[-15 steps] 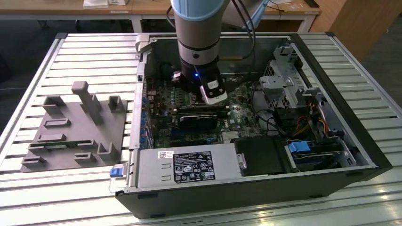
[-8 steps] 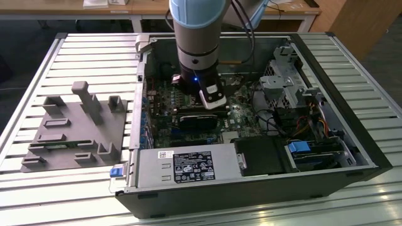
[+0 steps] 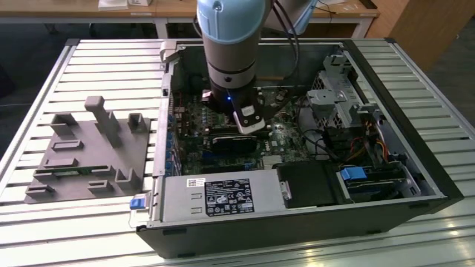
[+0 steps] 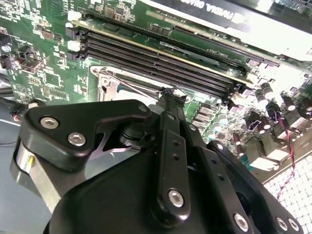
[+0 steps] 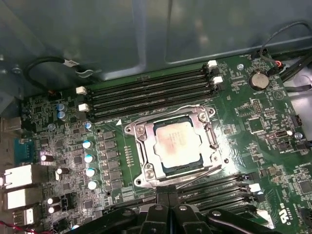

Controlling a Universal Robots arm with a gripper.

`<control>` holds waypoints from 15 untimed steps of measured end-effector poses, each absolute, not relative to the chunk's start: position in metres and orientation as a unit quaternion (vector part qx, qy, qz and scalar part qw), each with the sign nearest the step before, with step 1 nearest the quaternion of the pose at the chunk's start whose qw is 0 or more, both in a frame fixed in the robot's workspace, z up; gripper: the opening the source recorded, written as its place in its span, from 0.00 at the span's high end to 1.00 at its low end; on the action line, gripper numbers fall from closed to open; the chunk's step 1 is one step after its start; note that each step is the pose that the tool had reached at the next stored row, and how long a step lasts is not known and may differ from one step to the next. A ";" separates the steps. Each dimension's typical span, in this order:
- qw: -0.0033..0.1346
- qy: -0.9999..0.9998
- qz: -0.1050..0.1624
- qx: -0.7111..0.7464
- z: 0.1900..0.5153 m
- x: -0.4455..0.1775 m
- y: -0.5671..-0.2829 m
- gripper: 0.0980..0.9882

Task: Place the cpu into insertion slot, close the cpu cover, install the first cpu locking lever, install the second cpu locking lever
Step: 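Install the second cpu locking lever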

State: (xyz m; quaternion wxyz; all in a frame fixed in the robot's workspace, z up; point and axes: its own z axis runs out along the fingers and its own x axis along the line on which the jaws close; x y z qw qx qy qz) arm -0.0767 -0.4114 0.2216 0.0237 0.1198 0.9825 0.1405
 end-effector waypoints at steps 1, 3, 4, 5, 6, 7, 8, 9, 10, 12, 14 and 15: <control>0.023 0.982 0.142 0.120 0.221 -0.077 -0.412 1.00; 0.023 0.982 0.145 0.120 0.219 -0.079 -0.413 1.00; 0.023 0.982 0.146 0.120 0.218 -0.080 -0.413 1.00; 0.023 0.982 0.147 0.120 0.217 -0.081 -0.413 1.00; 0.023 0.981 0.148 0.120 0.216 -0.082 -0.413 1.00; 0.023 0.981 0.148 0.120 0.215 -0.083 -0.413 1.00; 0.023 0.981 0.149 0.120 0.213 -0.084 -0.413 1.00; 0.023 0.981 0.149 0.120 0.212 -0.085 -0.413 1.00; 0.023 0.981 0.149 0.120 0.211 -0.086 -0.413 1.00; 0.023 0.981 0.149 0.120 0.209 -0.087 -0.413 1.00; 0.023 0.981 0.150 0.120 0.206 -0.088 -0.413 1.00; 0.023 0.981 0.150 0.120 0.206 -0.088 -0.413 1.00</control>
